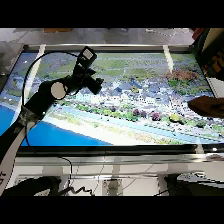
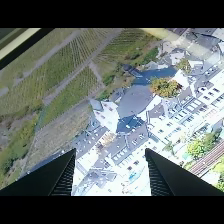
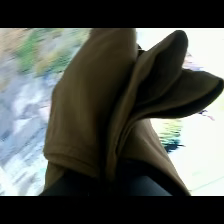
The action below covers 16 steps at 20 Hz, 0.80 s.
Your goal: Fold the clothes and pants, and hang the long-sleeved shirts on hangers.
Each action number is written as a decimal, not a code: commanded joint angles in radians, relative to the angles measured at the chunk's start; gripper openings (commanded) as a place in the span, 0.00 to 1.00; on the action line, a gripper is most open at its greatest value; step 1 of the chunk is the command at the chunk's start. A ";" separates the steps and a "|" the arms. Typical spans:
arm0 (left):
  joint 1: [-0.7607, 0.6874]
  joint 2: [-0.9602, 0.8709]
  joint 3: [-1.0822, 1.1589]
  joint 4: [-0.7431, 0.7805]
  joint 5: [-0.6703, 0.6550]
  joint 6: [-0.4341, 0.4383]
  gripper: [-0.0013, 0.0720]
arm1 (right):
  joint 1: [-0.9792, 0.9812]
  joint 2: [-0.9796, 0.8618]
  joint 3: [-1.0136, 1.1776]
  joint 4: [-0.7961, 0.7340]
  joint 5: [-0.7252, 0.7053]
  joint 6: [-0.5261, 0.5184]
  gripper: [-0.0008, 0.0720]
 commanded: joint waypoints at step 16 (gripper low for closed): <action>0.001 0.001 0.000 0.000 -0.004 0.000 0.65 | -0.213 0.001 -0.002 -0.442 0.114 0.251 0.50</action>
